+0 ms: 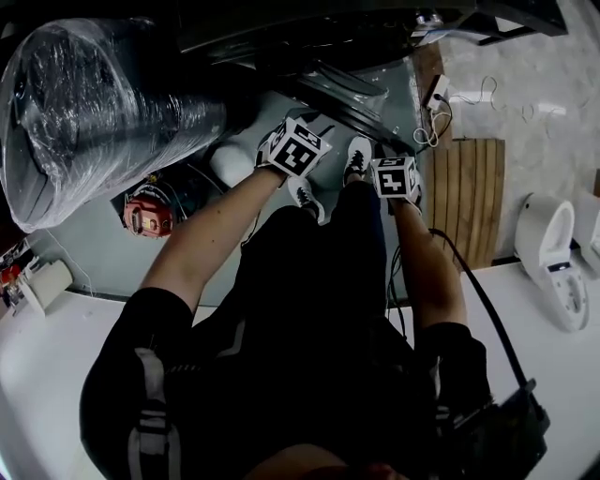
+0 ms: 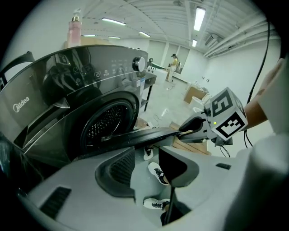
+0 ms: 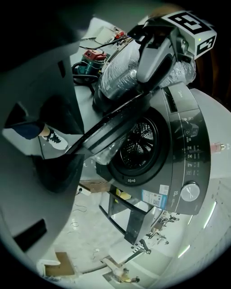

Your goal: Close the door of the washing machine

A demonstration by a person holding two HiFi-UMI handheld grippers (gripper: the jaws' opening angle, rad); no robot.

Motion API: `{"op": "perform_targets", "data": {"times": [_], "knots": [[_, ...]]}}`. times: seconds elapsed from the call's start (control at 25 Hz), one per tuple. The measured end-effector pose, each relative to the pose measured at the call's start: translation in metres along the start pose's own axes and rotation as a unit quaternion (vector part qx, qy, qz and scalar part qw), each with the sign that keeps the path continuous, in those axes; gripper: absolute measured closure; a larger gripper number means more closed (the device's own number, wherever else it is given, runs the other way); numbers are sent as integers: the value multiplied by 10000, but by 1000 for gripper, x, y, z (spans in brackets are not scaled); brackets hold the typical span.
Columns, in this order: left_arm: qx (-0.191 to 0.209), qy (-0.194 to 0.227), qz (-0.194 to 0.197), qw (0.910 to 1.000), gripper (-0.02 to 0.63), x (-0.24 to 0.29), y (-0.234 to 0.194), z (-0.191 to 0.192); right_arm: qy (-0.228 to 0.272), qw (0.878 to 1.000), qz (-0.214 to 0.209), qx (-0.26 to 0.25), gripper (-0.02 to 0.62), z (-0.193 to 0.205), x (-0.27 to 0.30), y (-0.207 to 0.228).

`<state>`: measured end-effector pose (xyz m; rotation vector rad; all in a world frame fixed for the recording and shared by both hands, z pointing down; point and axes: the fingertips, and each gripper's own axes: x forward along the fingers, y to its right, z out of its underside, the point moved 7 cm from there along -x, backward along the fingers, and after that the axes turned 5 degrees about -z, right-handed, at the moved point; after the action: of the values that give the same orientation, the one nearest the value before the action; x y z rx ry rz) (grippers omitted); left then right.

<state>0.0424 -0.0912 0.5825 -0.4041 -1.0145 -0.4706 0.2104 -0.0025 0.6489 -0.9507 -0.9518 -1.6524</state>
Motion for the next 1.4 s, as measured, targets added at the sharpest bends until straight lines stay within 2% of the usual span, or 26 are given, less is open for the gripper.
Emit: {"op": "perform_targets", "data": {"times": [0.12,0.28,0.44,0.72,0.76,0.8,0.84,0.92,1.04,1.4], "knots": [[-67,68,-35,9999,439,7,-5,-6,26,9999,46,-101,443,-15,3,17],[-374,16,-90,9993,440,14,-16,-16,160,9997,159,-58,442,-29,2,37],[-484,-119,-212,9985,440,24,-25,-23,174,9994,306,18,491,-39,7,52],[-820,-65,-262,9963,440,33,-36,-38,407,9972,447,439,500,-66,12,74],[-867,-43,-271,9959,442,34,-38,-41,466,9958,542,566,505,-68,11,79],[-913,-20,-287,9954,442,36,-40,-44,505,9939,623,761,540,-69,11,84],[-950,1,-308,9950,442,37,-42,-47,514,9918,657,969,537,-68,13,87],[-985,21,-355,9945,442,39,-47,-53,467,9907,523,1165,543,-66,20,89],[-978,72,-408,9943,442,41,-52,-61,459,9935,242,1015,557,-77,34,88],[-1140,208,-501,9920,442,46,-72,-74,765,9908,94,1116,557,-133,55,113]]}}
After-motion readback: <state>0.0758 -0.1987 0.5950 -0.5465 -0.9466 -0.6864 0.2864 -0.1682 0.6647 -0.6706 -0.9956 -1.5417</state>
